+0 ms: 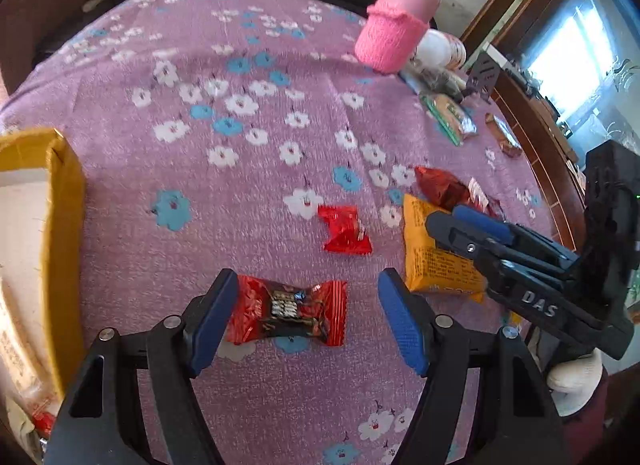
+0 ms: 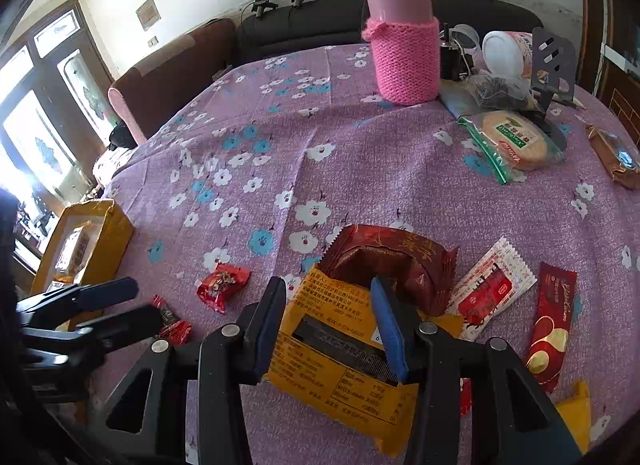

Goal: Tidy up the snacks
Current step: 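Move both grippers back toward the remaining snacks on the table, then grasp red wrapped candy with left gripper while right gripper grasps orange biscuit pack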

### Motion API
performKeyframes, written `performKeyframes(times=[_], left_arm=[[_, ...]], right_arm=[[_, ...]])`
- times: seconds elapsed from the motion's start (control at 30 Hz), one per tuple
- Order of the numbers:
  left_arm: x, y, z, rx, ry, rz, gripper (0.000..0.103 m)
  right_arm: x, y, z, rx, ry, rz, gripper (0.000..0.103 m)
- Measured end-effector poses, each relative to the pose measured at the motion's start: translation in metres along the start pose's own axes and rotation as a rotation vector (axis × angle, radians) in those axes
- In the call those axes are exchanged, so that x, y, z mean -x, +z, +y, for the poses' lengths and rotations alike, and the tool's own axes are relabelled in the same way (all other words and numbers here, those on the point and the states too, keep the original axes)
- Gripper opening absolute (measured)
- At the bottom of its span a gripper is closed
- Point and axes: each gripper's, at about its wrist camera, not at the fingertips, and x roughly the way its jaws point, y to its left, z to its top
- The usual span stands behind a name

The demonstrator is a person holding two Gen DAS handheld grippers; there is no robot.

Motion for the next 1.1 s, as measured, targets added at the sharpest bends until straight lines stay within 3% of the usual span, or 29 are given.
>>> performKeyframes(times=[0.03, 0.1, 0.23, 0.3, 0.37, 0.4, 0.47, 0.6, 0.7, 0.8, 0.9, 1.03, 1.1], left_arm=[[0.003, -0.003, -0.003, -0.031, 0.009, -0.026, 0.072], [0.004, -0.011, -0.007, -0.050, -0.022, 0.010, 0.072], [0.010, -0.033, -0.022, -0.110, -0.148, 0.117, 0.072], [0.018, -0.047, -0.031, -0.162, -0.167, 0.144, 0.072], [0.032, -0.055, -0.038, -0.206, -0.155, 0.121, 0.072], [0.037, -0.056, -0.039, -0.216, -0.144, 0.105, 0.072], [0.045, -0.054, -0.037, -0.204, -0.117, 0.063, 0.072], [0.038, -0.042, -0.025, -0.154, -0.093, 0.000, 0.072], [0.029, -0.040, -0.021, -0.167, -0.066, 0.002, 0.072], [0.032, -0.043, -0.027, -0.248, -0.082, -0.004, 0.072], [0.030, -0.043, -0.042, -0.372, -0.021, -0.015, 0.072], [0.019, -0.041, -0.058, -0.531, 0.075, -0.016, 0.072], [0.012, -0.038, -0.058, -0.556, 0.079, 0.007, 0.072]], right_arm=[[0.002, -0.003, 0.000, 0.009, 0.006, 0.016, 0.049], [0.008, -0.010, 0.000, 0.009, 0.040, 0.056, 0.049], [0.018, -0.023, -0.012, -0.095, 0.260, 0.190, 0.049], [0.030, -0.026, -0.017, -0.118, 0.309, 0.165, 0.048], [0.045, -0.025, -0.020, -0.090, 0.250, 0.063, 0.050], [0.047, -0.024, -0.021, -0.073, 0.206, 0.031, 0.057], [0.041, -0.025, -0.024, -0.074, 0.145, 0.009, 0.064], [0.017, -0.028, -0.031, -0.140, 0.215, 0.006, 0.064], [0.006, -0.034, -0.033, -0.165, 0.297, 0.071, 0.064], [0.016, -0.046, -0.026, -0.105, 0.335, 0.113, 0.064], [0.025, -0.058, -0.016, -0.023, 0.349, 0.144, 0.065], [0.032, -0.072, 0.002, 0.084, 0.270, 0.110, 0.072], [0.034, -0.076, 0.010, 0.120, 0.264, 0.086, 0.075]])
